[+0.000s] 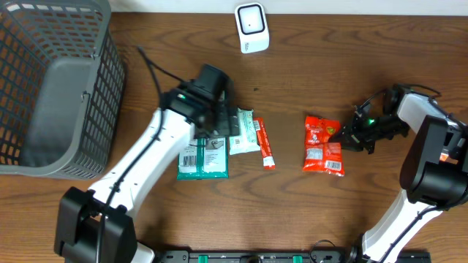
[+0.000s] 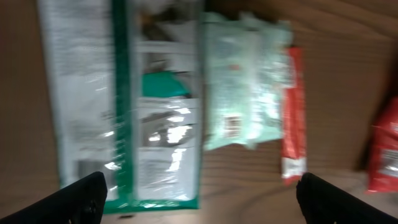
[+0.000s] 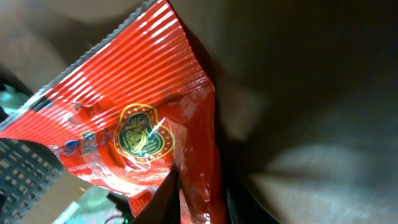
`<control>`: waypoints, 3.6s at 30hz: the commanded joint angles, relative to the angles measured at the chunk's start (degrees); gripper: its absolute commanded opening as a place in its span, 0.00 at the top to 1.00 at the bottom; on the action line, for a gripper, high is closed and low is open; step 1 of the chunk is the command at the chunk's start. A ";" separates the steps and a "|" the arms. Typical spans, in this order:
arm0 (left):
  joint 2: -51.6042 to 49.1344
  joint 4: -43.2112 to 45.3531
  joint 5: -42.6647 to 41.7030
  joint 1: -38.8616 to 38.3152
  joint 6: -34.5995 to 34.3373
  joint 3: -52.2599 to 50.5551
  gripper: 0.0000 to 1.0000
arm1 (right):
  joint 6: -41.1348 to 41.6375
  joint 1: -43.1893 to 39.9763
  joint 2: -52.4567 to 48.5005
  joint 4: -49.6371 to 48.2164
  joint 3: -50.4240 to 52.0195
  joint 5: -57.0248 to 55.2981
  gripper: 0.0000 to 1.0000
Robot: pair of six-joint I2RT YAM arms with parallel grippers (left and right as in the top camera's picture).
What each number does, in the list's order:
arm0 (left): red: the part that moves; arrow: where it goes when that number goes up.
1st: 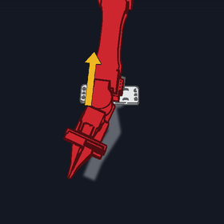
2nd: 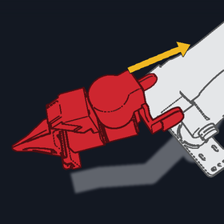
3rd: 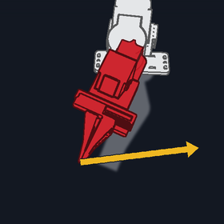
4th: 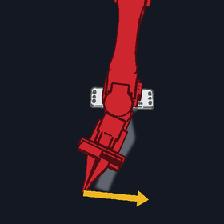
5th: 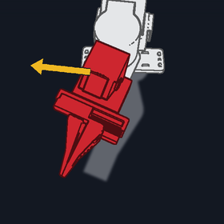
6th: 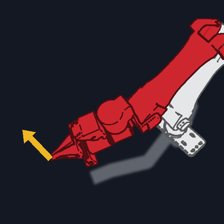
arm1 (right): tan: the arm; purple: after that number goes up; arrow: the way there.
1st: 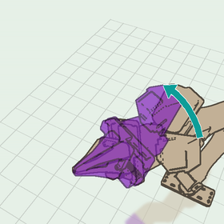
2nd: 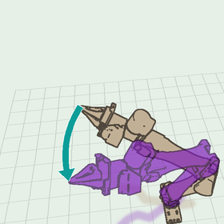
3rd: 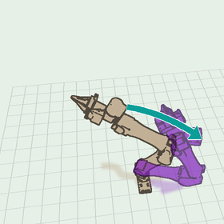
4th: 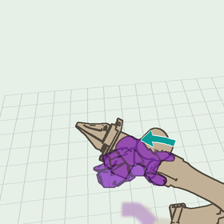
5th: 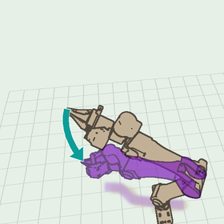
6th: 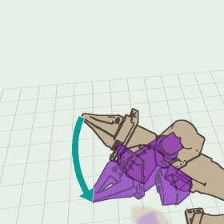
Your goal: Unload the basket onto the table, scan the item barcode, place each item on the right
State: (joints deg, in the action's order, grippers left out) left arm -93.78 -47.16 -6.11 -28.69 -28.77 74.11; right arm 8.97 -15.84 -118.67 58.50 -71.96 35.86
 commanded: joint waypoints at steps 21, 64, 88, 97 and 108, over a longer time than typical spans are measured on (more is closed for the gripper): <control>-0.87 11.58 -10.03 -11.58 0.02 -3.56 0.93 | -0.68 -1.22 21.27 -4.76 0.15 -4.74 0.03; -23.19 36.15 -3.78 -15.89 4.09 -4.92 0.91 | 3.34 12.33 21.05 -7.52 11.45 -13.97 0.14; -6.27 23.71 -3.72 -11.72 9.64 -2.75 0.92 | 29.79 16.22 21.07 -41.86 21.29 22.34 0.20; -8.57 25.29 -3.93 -13.00 4.46 -3.17 0.92 | 23.04 13.97 21.70 -53.66 20.52 17.20 0.28; -19.82 45.20 -7.80 -16.68 -1.11 -3.17 0.92 | 9.46 11.80 21.64 -49.27 15.80 -1.60 0.33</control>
State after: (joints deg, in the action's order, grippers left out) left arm -110.56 -4.43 -13.02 -44.86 -26.94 70.67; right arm 24.97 -4.08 -97.60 8.27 -52.84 40.27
